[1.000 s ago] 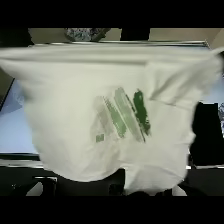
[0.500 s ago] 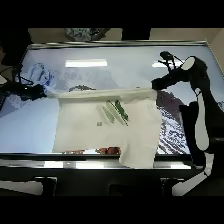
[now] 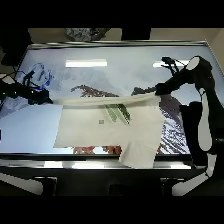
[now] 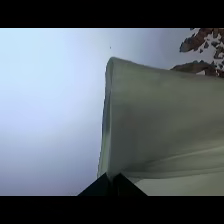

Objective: Fold the shirts.

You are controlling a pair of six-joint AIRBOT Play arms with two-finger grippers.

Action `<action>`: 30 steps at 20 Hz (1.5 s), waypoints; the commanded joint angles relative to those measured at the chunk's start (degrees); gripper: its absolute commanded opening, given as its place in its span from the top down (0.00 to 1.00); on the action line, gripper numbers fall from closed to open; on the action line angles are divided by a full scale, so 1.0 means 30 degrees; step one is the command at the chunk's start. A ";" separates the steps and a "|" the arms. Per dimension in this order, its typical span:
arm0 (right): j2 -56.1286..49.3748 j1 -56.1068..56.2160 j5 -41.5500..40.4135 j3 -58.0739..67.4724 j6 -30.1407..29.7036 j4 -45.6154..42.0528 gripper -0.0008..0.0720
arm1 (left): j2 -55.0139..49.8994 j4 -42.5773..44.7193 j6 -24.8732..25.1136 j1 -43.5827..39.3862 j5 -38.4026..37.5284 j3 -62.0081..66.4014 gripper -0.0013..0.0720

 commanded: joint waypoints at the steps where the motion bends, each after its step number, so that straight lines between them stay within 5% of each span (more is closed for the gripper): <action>1: 0.0146 0.0459 0.4065 -0.1938 0.0291 -0.1617 0.93 | -0.0095 0.0845 0.0248 -0.0007 -0.3650 -0.1013 0.95; 9: 0.0146 0.1370 -0.0146 -0.4503 0.1617 -0.1202 0.89 | -0.0219 0.0488 0.0328 -0.0007 -0.3016 -0.3359 0.92; 11: 0.0379 0.1297 -0.0073 -0.4495 0.1581 -0.1326 0.46 | -0.0066 0.0328 0.0328 0.0051 -0.3206 -0.3344 0.46; 12: 0.0699 0.1071 0.0685 -0.4452 0.1362 -0.1872 0.27 | 0.0087 0.0328 0.0321 0.0219 -0.3410 -0.3337 0.43; 13: 0.1158 0.0692 0.1683 -0.4444 0.1231 -0.2594 0.24 | 0.0306 0.0328 0.0321 0.0510 -0.3745 -0.3271 0.43; 17: 0.3512 -0.2069 0.5115 -0.4954 0.0248 -0.3599 0.28 | 0.2331 0.1727 -0.0313 0.1967 -0.4342 -0.4073 0.43; 24: 0.8051 -0.2557 0.1355 -1.2509 -0.0328 -0.2535 0.31 | 0.7672 0.2747 0.0335 0.2499 -0.0189 -1.4724 0.45; 30: 0.8182 -0.2557 0.1231 -1.3238 -0.0801 -0.2557 0.29 | 0.8247 0.1654 0.0699 0.2288 0.1377 -1.6997 0.47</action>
